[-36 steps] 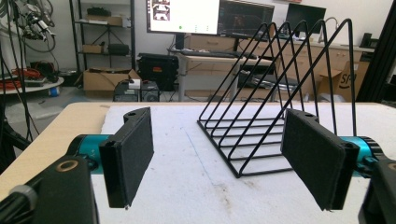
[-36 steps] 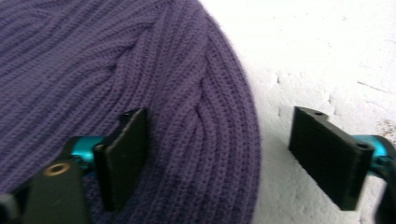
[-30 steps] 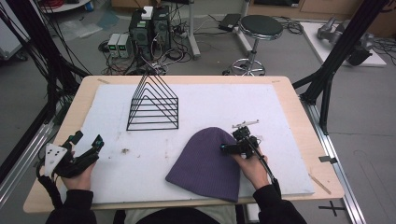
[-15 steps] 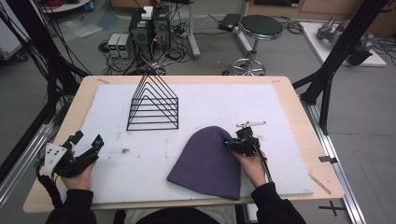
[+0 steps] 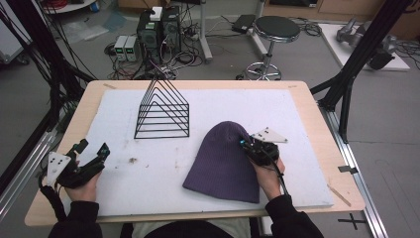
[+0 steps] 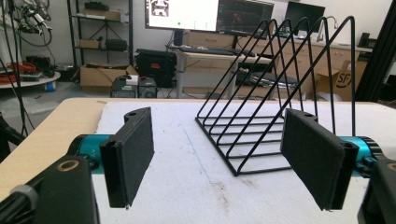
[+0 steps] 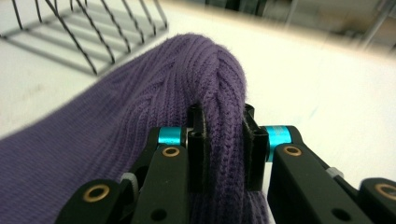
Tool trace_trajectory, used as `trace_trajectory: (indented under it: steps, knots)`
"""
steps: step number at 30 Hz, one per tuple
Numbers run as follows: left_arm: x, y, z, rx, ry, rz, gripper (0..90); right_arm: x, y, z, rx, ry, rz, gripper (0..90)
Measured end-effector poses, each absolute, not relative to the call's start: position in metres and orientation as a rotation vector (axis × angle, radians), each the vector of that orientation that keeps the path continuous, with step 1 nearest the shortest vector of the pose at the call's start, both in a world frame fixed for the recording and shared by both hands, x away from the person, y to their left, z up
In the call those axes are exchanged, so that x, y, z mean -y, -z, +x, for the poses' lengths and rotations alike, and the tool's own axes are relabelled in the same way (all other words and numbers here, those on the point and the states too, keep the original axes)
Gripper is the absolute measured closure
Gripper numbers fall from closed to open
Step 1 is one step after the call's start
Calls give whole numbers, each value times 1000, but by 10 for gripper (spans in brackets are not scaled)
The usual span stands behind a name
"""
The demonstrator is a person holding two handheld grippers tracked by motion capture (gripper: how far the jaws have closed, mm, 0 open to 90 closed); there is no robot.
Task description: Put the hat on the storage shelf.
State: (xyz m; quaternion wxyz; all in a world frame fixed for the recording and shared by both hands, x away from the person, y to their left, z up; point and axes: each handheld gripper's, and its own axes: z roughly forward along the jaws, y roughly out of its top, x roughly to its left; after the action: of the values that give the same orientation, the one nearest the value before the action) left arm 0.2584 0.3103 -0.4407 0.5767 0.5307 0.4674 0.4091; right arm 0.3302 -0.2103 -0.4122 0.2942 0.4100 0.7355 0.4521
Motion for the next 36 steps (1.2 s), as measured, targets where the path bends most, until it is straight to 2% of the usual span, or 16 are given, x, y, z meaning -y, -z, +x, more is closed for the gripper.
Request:
trace_trajectory:
  steps: [11,19,30,36]
  knots:
    - [-310,441,259,-1096,-958,1241,261,216,394,314,-1674,-1279,886,768]
    - [-308,441,262,-1092,-962,1245,261,223,379,319,-1618,-1332,831,769]
    - [-309,439,261,-1090,-938,1239,269,220,343,321,-1501,-1416,730,769]
    - [-308,440,264,-1067,-883,1264,262,219,323,322,-1463,-1435,681,769]
